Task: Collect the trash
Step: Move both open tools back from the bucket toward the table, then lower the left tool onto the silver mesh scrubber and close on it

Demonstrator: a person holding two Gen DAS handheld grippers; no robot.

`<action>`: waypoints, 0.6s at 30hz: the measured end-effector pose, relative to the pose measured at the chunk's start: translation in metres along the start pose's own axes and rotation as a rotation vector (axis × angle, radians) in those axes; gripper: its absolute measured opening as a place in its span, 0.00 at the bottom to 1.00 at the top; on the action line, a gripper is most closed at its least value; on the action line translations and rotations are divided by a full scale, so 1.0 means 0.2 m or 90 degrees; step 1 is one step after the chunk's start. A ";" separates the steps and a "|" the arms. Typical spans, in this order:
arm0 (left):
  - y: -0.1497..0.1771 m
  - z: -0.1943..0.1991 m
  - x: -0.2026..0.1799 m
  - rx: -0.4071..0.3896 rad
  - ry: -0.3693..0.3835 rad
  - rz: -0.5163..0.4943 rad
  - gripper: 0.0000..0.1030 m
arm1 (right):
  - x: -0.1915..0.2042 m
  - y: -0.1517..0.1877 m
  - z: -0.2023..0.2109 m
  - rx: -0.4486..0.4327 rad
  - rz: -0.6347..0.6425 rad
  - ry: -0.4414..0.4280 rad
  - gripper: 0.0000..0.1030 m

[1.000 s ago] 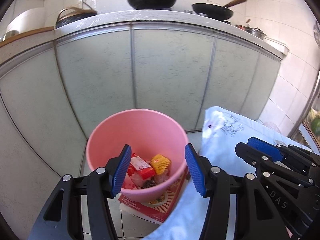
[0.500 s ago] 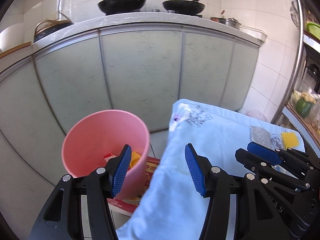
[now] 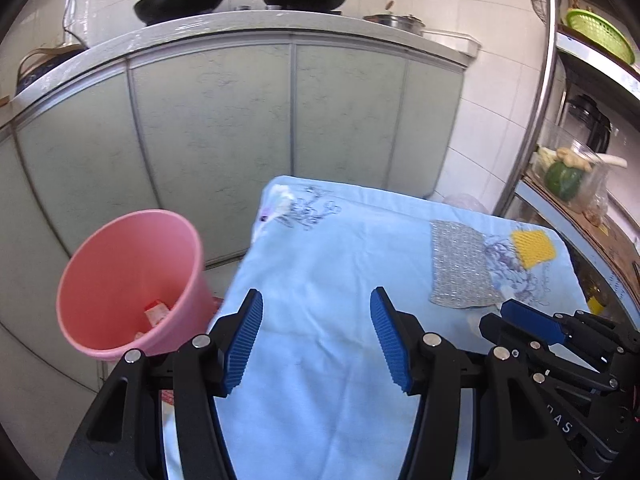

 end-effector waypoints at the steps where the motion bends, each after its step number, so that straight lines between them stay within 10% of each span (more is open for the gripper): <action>1: 0.00 -0.01 -0.03 0.002 0.008 -0.004 0.59 | -0.03 0.01 0.01 0.000 -0.005 0.007 0.23; 18: 0.03 -0.18 -0.45 0.056 0.124 -0.079 0.66 | -0.45 0.14 0.09 0.005 -0.074 0.086 0.24</action>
Point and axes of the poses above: each gripper's, at about its wrist camera, not at the fingertips, and z roughly against the way its jaws point, x to its left, y to its underside, the point moved 3 cm from there along -z, roughly the way its jaws point, and after that the axes turned 9 degrees about -x, right-handed, at the moved point
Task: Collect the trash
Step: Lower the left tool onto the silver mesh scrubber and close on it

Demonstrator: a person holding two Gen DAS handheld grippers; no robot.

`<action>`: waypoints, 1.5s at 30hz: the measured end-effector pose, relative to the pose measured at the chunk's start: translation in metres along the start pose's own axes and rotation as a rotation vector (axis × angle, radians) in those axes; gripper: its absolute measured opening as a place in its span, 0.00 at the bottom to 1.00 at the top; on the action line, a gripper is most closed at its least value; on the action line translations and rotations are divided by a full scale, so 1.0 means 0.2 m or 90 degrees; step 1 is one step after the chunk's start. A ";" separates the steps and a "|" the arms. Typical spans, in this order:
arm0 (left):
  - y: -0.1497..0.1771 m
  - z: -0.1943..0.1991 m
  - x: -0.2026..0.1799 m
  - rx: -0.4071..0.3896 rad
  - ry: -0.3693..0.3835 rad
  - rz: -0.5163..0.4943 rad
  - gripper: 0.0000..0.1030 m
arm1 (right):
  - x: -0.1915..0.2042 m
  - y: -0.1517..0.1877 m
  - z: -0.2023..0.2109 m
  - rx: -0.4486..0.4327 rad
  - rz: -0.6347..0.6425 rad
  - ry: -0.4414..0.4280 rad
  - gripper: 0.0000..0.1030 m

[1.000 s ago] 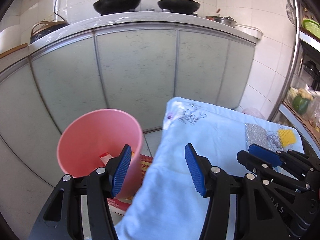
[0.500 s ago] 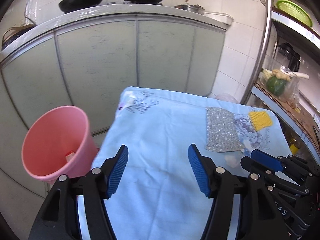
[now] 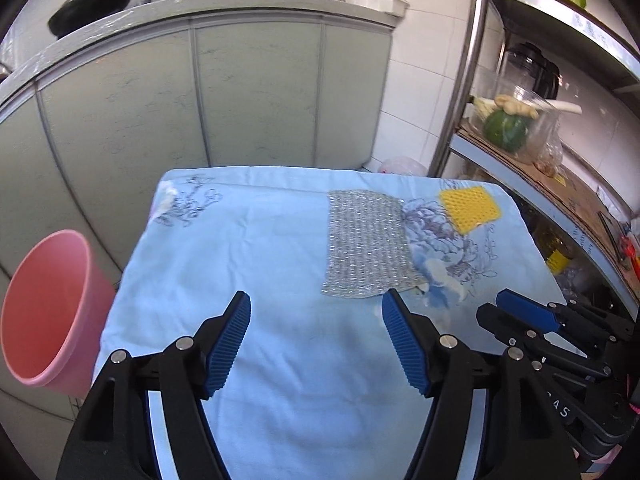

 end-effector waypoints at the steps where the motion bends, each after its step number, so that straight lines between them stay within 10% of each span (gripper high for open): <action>1: -0.01 -0.02 -0.02 0.002 0.004 -0.006 0.66 | -0.01 0.00 0.00 -0.001 -0.004 0.002 0.24; 27: -0.04 -0.57 -0.14 0.083 -0.046 -0.023 0.67 | -0.29 -0.05 -0.09 0.000 -0.050 0.036 0.23; 36: -0.03 -0.54 -0.21 0.065 -0.042 -0.044 0.40 | -0.33 -0.05 -0.12 0.007 -0.056 0.040 0.23; 42: -0.05 -0.52 -0.22 0.048 -0.041 -0.052 0.04 | -0.34 -0.04 -0.13 0.013 -0.061 0.044 0.23; 45: -0.04 -0.50 -0.20 0.048 -0.020 -0.036 0.04 | -0.35 -0.04 -0.13 0.012 -0.066 0.046 0.23</action>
Point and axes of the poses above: each gripper's, at about its wrist camera, not at the fingertips, and z roughly against the way its jaws point, x to its left, y to its underside, the point moved 3 cm from there along -z, roughly the way its jaws point, and after that the axes turned 9 degrees about -x, right-handed, at the moved point
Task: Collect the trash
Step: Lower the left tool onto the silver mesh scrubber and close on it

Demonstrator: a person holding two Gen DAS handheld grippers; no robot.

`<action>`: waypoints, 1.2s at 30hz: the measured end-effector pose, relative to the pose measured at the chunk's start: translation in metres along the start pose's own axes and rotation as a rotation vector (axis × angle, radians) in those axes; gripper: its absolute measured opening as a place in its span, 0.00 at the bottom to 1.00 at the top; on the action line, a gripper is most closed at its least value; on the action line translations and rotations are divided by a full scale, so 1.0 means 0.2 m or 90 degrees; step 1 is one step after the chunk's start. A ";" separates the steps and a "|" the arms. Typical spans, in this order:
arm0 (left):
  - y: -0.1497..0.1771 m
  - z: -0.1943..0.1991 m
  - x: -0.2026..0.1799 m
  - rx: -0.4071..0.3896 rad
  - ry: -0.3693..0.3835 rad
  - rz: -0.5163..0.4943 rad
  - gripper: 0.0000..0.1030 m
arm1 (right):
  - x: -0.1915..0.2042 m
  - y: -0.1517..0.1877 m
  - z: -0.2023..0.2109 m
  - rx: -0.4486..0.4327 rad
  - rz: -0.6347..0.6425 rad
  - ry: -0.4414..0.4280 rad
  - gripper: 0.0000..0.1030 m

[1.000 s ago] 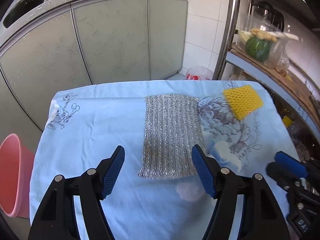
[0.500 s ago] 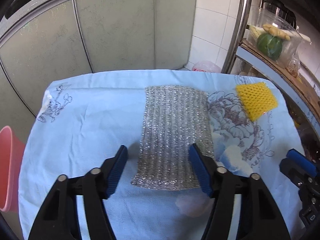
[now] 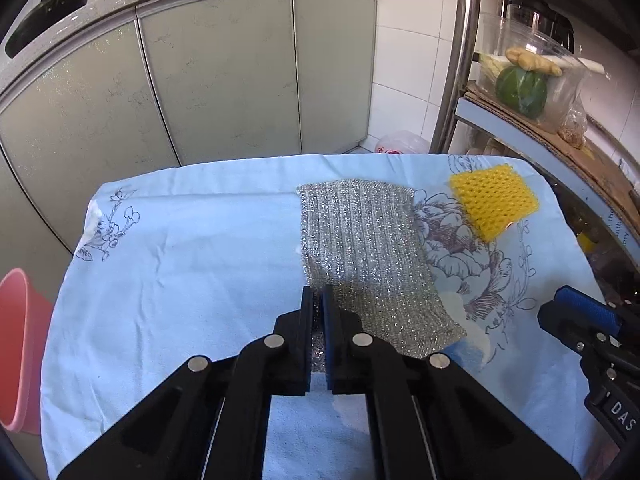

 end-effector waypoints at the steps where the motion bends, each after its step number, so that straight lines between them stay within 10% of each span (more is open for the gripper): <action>1: 0.00 0.00 0.01 0.001 0.011 0.013 0.04 | 0.00 0.00 0.00 -0.001 0.000 0.000 0.23; 4: -0.01 0.01 0.07 0.005 0.044 0.055 0.08 | -0.01 -0.01 0.01 -0.004 -0.003 0.000 0.23; 8: -0.04 0.01 0.12 0.008 0.054 0.080 0.56 | 0.00 -0.01 0.00 -0.005 -0.004 -0.002 0.23; 10: -0.07 0.01 0.12 -0.007 0.055 0.081 0.58 | 0.00 -0.02 0.00 -0.005 -0.005 -0.005 0.23; 25: -0.07 -0.15 -0.07 0.026 0.012 0.032 0.60 | -0.03 -0.04 -0.03 -0.003 0.000 0.000 0.23; 36: -0.09 -0.13 -0.05 -0.005 -0.029 0.020 0.13 | -0.04 -0.05 -0.06 0.003 0.003 0.006 0.23</action>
Point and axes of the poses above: each gripper's, at about its wrist camera, not at the fingertips, and z roughly against the way its jaws point, x to its left, y to its underside, the point moved 3 cm from there along -z, roughly the way its jaws point, and after that the axes turned 9 degrees about -x, right-handed, at the moved point
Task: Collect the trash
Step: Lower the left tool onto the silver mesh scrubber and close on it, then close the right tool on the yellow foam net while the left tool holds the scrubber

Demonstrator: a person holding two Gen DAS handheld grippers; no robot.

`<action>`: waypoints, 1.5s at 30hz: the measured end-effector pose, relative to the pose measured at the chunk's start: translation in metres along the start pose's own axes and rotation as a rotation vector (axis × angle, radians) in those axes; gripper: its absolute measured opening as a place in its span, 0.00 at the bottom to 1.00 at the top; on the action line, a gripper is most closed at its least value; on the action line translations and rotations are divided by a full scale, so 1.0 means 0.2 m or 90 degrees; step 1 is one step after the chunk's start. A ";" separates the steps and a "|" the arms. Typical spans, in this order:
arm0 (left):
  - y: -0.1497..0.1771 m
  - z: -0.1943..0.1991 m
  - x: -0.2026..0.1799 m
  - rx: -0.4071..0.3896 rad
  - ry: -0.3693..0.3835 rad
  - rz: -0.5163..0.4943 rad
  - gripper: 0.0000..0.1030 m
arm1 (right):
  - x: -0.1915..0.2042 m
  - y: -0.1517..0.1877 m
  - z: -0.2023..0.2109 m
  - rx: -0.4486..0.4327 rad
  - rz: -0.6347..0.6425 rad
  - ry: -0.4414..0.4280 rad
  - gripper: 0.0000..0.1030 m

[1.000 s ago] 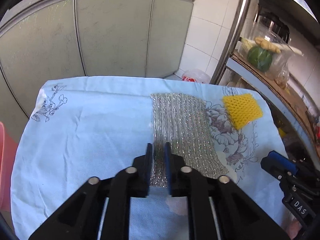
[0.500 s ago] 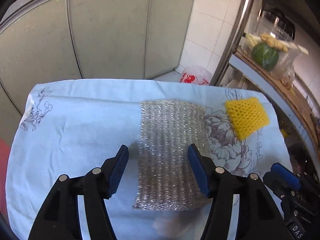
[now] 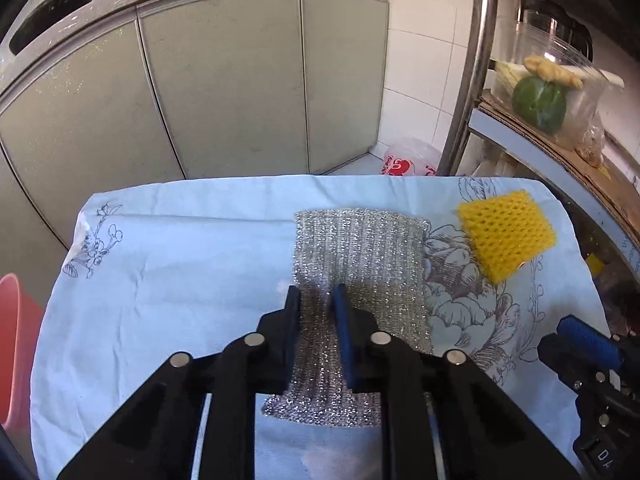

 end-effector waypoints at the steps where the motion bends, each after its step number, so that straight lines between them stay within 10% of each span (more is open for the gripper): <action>1: 0.00 0.00 0.01 0.000 0.003 0.003 0.10 | 0.00 0.00 0.00 0.001 0.000 0.001 0.23; 18: 0.01 0.21 0.02 0.000 0.158 0.088 0.06 | 0.01 0.00 0.04 -0.008 0.003 -0.001 0.23; 31: -0.03 0.46 0.13 -0.056 0.127 0.066 0.06 | -0.05 -0.11 0.02 -0.031 -0.014 -0.011 0.24; 34: -0.01 0.47 0.16 -0.053 0.121 0.066 0.06 | -0.06 -0.16 -0.01 -0.040 -0.024 -0.018 0.47; 45: 0.01 0.47 0.23 -0.043 0.116 0.078 0.06 | -0.10 -0.29 -0.23 -0.028 0.021 0.052 0.47</action>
Point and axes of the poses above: each gripper's, at about its wrist camera, not at the fingertips, and z roughly against the way its jaws point, x to its left, y to its underside, the point moved 3 cm from there along -z, roughly the way its jaws point, and after that the axes turned 9 degrees about -x, right-handed, at the moved point
